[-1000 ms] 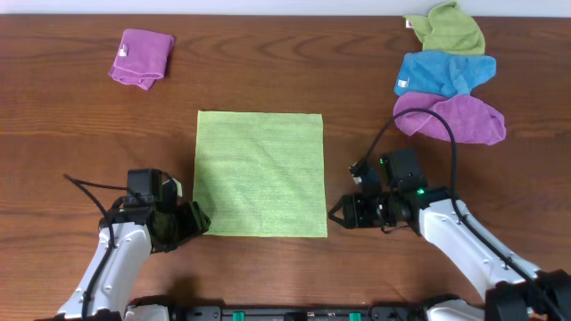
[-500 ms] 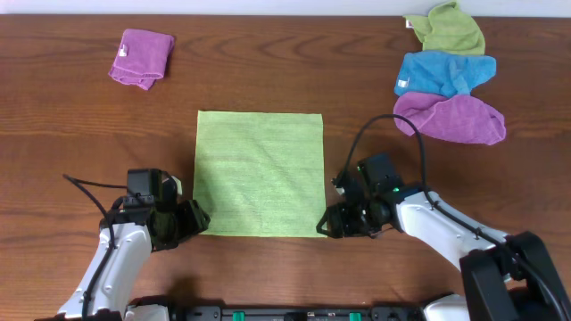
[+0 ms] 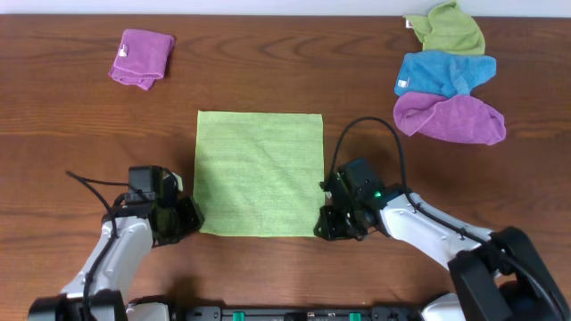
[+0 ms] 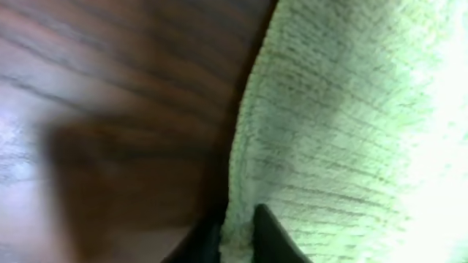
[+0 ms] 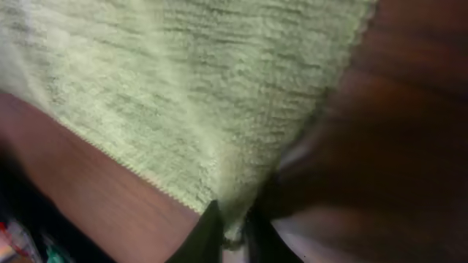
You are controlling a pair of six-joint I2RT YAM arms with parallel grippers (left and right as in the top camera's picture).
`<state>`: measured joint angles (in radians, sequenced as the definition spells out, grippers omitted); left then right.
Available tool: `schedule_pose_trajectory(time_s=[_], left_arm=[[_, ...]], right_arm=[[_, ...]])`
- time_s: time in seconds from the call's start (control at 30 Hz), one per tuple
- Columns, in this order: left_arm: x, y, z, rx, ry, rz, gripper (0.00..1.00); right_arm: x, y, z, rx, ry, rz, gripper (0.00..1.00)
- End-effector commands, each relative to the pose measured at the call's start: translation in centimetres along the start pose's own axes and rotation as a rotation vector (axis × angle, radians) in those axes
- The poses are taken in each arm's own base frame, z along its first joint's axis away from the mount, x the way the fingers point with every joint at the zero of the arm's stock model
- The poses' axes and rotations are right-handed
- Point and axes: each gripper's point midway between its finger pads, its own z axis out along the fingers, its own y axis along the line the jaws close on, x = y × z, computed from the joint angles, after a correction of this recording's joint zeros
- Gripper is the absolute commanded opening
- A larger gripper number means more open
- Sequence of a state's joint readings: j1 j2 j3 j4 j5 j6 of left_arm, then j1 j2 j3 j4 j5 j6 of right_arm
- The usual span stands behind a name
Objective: Fold the cloth
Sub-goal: 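Grasp near corners with both grippers and fold them toward the far edge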
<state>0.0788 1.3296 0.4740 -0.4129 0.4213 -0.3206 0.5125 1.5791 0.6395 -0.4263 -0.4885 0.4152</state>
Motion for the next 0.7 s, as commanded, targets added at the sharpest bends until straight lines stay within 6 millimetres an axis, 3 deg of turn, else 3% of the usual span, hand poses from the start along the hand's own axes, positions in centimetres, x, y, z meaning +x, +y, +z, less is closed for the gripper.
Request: schedule_pose_trajectory(time_s=[0.0,0.3,0.47,0.67], left_arm=[[0.4,-0.1,0.5,0.018,0.024,-0.011,0.06],[-1.1,-2.1,-0.2,0.096,-0.004,0.006,0.06],[-4.9,-5.2,-3.0,0.162,-0.101,0.058,0.06],[-9.6,-8.1,-5.6,0.224,-0.268,0.123,0.06]], right_arm=[[1.1,-2.5,0.9,0.111,0.022,0.039,0.02],[-0.1,-1.3,-0.2,0.11,0.02,0.056,0.02],[-3.8,1.1,-2.7,0.123,-0.043,-0.005,0.02],[-9.8,1.9,-6.6,0.246,-0.242,-0.049,0.02]])
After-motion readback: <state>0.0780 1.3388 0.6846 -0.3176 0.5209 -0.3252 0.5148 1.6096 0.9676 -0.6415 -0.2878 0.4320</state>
